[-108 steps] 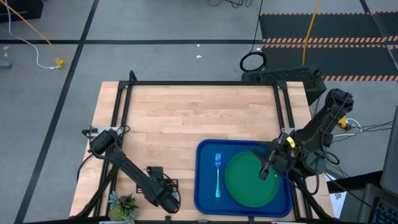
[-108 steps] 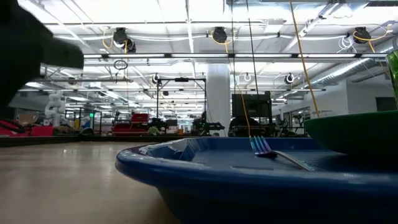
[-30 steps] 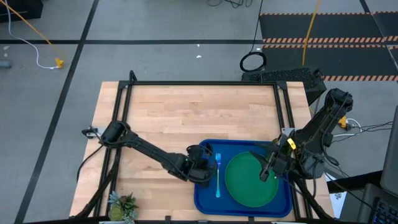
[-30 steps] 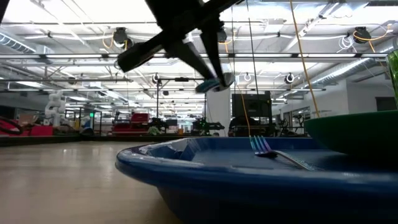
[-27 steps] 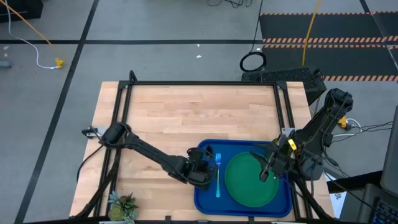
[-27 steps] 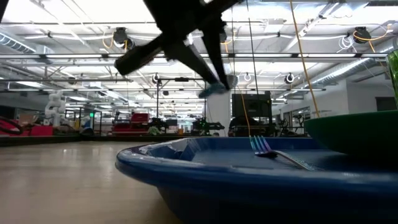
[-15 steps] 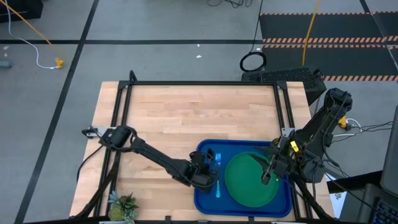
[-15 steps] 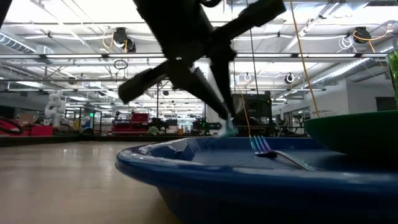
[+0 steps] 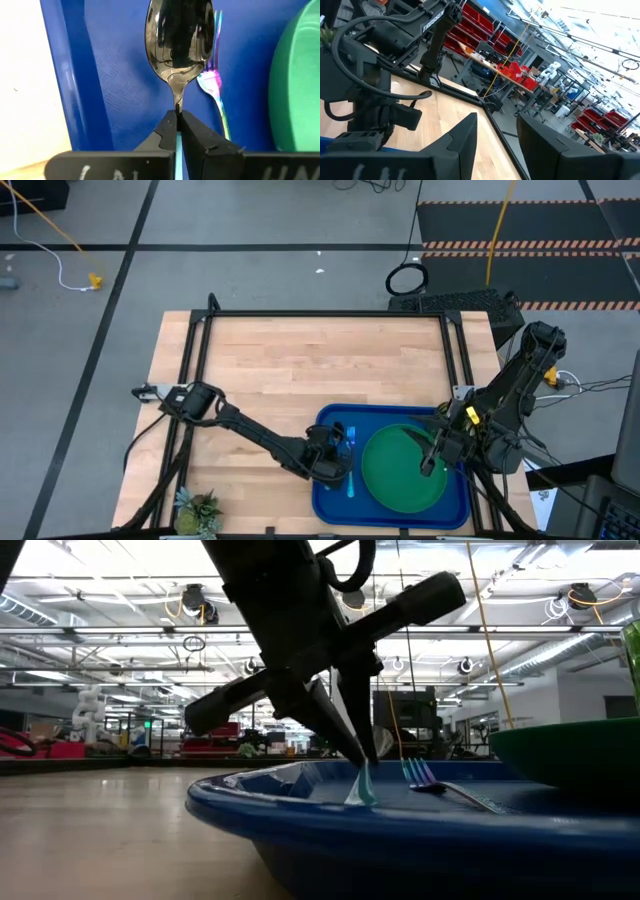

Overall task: Pick and place plate/cup/fork/spoon on tray
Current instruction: Put the light blue spoon on the left side of the blue fork on the blue tray

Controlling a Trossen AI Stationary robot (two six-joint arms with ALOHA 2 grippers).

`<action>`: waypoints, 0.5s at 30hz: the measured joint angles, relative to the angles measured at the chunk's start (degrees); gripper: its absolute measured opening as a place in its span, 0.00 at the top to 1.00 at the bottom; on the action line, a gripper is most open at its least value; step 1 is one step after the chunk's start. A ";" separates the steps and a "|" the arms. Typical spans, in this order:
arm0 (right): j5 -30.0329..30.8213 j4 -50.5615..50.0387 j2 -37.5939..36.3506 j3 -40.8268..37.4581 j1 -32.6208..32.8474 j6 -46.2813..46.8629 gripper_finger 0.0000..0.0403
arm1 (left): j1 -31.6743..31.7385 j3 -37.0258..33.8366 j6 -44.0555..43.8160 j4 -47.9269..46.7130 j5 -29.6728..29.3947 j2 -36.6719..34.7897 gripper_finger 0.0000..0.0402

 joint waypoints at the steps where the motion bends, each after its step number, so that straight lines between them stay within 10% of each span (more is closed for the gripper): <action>1: 0.00 0.00 0.00 0.00 0.00 0.00 0.68 | 0.00 0.00 -0.02 0.02 0.02 0.00 0.97; 15: 0.06 -0.02 0.00 0.00 0.00 -0.02 0.68 | 0.00 0.00 -1.57 1.05 0.99 0.00 0.84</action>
